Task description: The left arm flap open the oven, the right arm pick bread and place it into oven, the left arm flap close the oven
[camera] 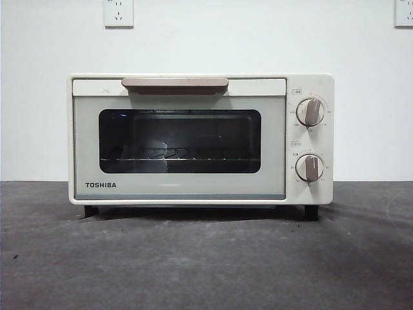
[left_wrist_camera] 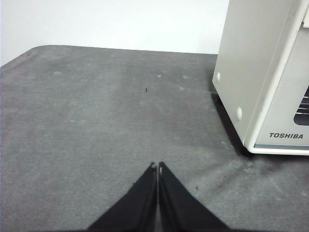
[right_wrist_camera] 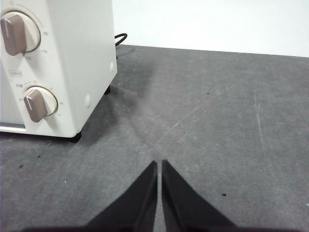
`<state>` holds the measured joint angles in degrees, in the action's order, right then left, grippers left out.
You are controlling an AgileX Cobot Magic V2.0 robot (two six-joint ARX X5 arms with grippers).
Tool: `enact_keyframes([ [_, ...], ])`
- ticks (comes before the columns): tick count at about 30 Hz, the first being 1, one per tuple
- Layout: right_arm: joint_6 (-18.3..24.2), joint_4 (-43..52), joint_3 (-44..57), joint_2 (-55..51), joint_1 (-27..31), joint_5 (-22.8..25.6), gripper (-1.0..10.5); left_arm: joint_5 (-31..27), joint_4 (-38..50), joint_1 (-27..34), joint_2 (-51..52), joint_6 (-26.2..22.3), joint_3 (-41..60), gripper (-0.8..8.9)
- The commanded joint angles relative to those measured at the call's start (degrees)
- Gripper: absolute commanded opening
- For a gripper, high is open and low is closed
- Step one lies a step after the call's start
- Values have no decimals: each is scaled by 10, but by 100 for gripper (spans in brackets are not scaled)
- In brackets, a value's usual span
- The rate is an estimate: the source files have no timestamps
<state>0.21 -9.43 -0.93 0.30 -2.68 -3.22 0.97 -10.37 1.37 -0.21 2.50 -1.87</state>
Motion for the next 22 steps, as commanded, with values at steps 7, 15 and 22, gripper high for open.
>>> enact_keyframes([
  [7,-121,9,2,-1,-1,0,11,10,8,0,0,90,11,10],
  [15,-196,5,-63,1,-1,-1,10,31,27,0,-6,172,-35,10],
  [22,-208,-49,-172,58,-1,-32,10,58,18,0,-93,184,-139,10],
])
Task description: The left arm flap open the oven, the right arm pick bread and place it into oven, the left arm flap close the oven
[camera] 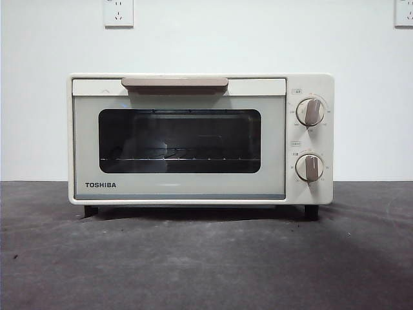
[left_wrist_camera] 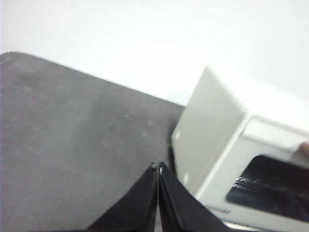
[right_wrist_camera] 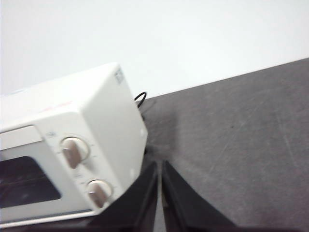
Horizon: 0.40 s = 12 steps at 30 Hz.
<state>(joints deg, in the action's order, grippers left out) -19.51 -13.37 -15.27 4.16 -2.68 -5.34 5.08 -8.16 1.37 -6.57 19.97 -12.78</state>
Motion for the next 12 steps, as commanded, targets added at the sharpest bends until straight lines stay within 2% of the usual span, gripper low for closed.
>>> enact_keyframes([
  [1,-10,-17,-44,31,-1,-17,11,30,-11,0,-47,7,-48,10],
  [3,-7,-33,-78,60,-1,-38,10,52,-32,-4,-87,2,-92,10],
  [8,-4,-67,-154,129,-1,-100,11,65,-76,-35,-169,-5,-194,10],
  [12,12,-112,-217,179,-2,-165,11,111,-120,-68,-229,-11,-270,10],
])
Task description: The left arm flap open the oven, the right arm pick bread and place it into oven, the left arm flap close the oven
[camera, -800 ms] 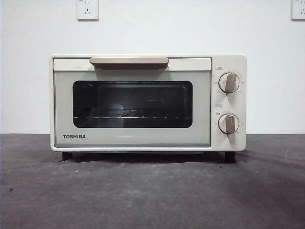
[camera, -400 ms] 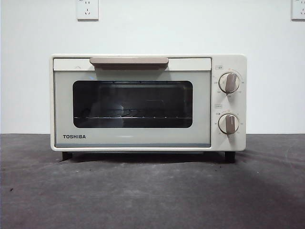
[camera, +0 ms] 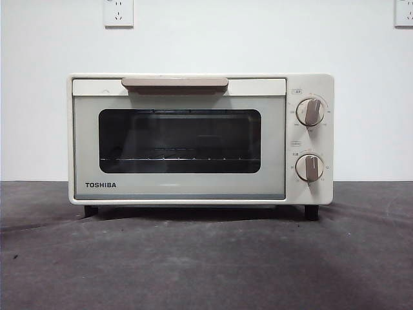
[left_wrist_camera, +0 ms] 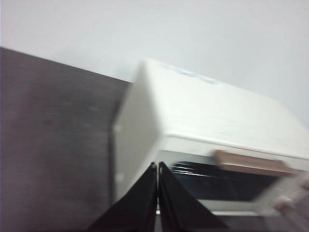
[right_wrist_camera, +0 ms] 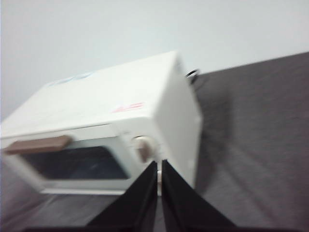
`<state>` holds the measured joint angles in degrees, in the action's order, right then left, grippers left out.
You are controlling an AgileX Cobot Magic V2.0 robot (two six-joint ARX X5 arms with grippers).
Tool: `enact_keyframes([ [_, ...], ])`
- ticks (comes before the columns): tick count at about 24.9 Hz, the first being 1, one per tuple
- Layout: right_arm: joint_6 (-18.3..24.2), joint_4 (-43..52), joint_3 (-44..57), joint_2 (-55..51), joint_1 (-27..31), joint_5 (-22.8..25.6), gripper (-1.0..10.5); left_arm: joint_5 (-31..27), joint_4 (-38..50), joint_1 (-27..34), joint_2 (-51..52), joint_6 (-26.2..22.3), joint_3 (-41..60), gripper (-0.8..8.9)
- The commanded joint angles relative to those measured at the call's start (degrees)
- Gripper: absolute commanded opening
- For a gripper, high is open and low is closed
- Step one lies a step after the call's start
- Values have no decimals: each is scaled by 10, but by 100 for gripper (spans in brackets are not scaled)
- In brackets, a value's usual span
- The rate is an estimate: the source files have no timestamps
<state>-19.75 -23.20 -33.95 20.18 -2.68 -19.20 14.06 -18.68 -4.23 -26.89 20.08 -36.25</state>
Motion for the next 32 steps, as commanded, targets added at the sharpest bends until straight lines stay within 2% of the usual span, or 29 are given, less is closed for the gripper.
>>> enact_keyframes([
  [1,26,-28,-45,29,-2,-39,11,34,-25,-20,-38,-14,-52,10],
  [5,90,-100,-104,67,-13,-72,11,97,-58,-51,-82,-15,-104,10],
  [9,140,-156,-142,87,-44,-80,11,175,-67,-83,-100,-55,-123,10],
  [12,146,-172,-149,89,-64,-88,11,220,-76,-102,-103,-93,-123,10],
  [16,146,-181,-149,89,-76,-125,11,220,-76,-117,-100,-109,-123,10],
  [21,144,-180,-149,89,-77,-124,13,219,-65,-118,-100,-109,-123,14],
  [23,144,-180,-149,89,-77,-122,66,219,-59,-118,-100,-109,-123,63],
  [25,141,-180,-149,89,-77,-123,177,219,-55,-118,-100,-109,-123,142],
  [29,122,-180,-149,89,-77,-122,436,217,-54,-118,-100,-109,-123,348],
  [32,112,-180,-149,89,-77,-122,528,217,-54,-118,-100,-108,-123,484],
])
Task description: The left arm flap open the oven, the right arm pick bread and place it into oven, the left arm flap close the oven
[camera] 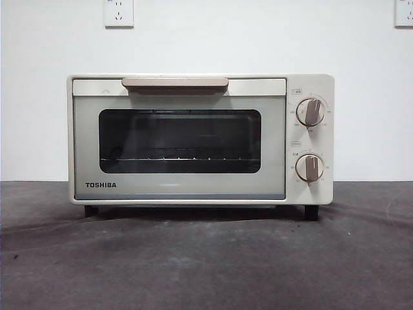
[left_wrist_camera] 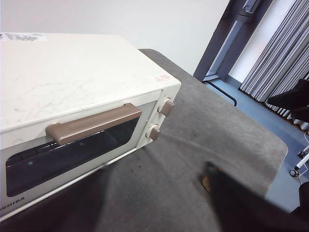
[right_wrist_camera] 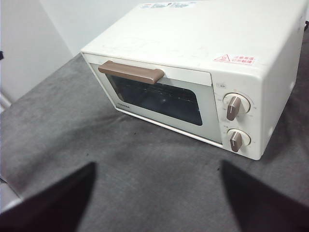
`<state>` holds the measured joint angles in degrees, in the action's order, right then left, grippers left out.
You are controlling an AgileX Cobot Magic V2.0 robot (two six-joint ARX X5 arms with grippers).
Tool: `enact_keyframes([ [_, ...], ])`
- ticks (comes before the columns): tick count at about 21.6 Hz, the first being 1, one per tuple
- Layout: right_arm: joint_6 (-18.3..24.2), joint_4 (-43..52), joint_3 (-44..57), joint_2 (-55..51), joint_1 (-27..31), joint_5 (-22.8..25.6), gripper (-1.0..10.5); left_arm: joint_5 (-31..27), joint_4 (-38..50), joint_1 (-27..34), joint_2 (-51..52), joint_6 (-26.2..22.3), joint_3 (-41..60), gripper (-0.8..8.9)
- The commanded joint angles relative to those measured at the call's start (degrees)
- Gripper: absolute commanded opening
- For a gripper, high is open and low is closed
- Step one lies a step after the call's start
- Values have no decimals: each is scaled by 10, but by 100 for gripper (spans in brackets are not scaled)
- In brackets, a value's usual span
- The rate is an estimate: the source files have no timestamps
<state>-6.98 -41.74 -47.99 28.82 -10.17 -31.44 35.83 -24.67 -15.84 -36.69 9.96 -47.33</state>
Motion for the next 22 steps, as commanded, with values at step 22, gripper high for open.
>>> enact_keyframes([
  [22,-68,-177,13,166,-2,127,536,-1,5,-4,-2,-7,-13,523],
])
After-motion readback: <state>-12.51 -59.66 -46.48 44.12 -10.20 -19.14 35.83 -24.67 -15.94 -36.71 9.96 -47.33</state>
